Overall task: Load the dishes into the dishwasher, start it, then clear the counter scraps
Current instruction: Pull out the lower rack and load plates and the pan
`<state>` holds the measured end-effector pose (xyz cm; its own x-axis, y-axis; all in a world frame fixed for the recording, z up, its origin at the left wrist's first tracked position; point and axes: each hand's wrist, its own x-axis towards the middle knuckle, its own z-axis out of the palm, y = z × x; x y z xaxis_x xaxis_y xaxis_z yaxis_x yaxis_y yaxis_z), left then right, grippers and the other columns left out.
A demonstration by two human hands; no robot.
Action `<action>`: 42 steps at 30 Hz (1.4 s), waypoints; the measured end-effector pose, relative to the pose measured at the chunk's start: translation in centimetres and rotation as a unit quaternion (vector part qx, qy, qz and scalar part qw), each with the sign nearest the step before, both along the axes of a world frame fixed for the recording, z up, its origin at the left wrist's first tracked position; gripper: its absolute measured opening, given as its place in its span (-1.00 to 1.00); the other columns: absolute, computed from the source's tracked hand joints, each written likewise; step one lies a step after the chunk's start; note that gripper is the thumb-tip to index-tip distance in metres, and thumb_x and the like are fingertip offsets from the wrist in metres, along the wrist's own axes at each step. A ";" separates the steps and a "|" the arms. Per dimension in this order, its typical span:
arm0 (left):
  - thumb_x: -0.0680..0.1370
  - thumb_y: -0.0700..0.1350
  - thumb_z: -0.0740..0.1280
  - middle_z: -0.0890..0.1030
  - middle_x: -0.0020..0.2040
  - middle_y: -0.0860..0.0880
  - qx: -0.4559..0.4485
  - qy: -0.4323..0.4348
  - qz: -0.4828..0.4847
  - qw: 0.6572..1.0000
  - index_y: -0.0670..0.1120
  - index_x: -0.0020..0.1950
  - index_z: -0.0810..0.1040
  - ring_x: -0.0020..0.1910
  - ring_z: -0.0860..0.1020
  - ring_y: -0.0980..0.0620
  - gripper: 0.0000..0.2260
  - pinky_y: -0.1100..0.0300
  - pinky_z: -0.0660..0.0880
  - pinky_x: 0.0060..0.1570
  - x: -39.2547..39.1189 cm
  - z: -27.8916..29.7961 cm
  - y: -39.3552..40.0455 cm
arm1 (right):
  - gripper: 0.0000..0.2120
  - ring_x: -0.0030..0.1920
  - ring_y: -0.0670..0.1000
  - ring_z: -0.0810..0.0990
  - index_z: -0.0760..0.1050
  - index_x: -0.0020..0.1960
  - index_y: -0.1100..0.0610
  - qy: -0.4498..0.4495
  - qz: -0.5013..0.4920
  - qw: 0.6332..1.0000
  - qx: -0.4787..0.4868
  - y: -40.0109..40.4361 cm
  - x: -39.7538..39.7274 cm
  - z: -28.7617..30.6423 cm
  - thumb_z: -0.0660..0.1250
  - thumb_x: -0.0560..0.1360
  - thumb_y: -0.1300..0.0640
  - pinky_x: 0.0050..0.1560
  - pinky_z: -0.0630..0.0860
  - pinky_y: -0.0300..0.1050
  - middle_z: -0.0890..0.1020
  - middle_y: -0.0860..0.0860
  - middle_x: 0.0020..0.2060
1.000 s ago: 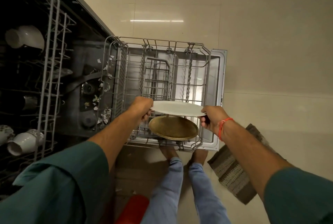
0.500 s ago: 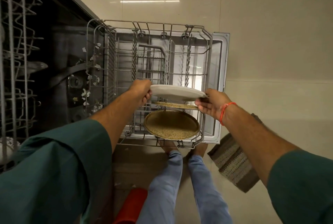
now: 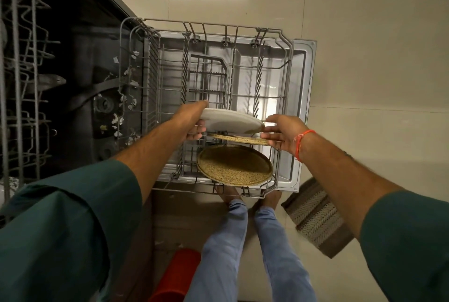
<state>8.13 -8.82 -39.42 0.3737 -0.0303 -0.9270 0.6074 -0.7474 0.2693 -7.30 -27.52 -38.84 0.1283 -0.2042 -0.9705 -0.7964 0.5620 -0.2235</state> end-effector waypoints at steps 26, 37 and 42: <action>0.55 -0.16 0.39 0.57 0.25 -0.18 -0.073 -0.352 -0.400 0.843 0.19 0.65 -0.15 -0.20 0.58 0.02 -0.11 0.17 0.61 -0.34 2.5 10.6 -4.2 | -0.44 0.02 0.04 0.66 0.44 0.41 -0.03 -0.151 0.357 0.886 -0.254 -4.0 1.1 4.8 0.53 0.46 0.10 0.23 0.56 0.09 0.66 0.02 0.03; 0.65 -0.13 0.25 0.67 0.17 -0.15 -0.056 -0.407 -0.604 0.683 0.02 0.46 0.46 0.07 0.65 -0.18 -0.63 -0.04 0.61 0.06 4.3 9.6 -6.0 | -0.50 0.04 0.05 0.53 0.36 0.22 0.00 -0.126 0.335 0.807 -0.469 -4.0 3.5 4.8 0.50 0.42 -0.13 0.02 0.55 0.08 0.55 0.02 0.16; 0.65 -0.17 0.22 0.68 0.12 -0.15 -0.065 -0.381 -0.631 0.672 -0.02 0.40 0.52 0.01 0.64 -0.14 -0.68 0.07 0.51 -0.07 2.8 6.9 -5.3 | -0.74 0.01 0.11 0.62 0.51 0.30 -0.09 -0.126 0.457 0.781 -0.406 -3.4 1.4 3.1 0.29 0.63 -0.05 0.07 0.60 0.14 0.67 0.05 0.04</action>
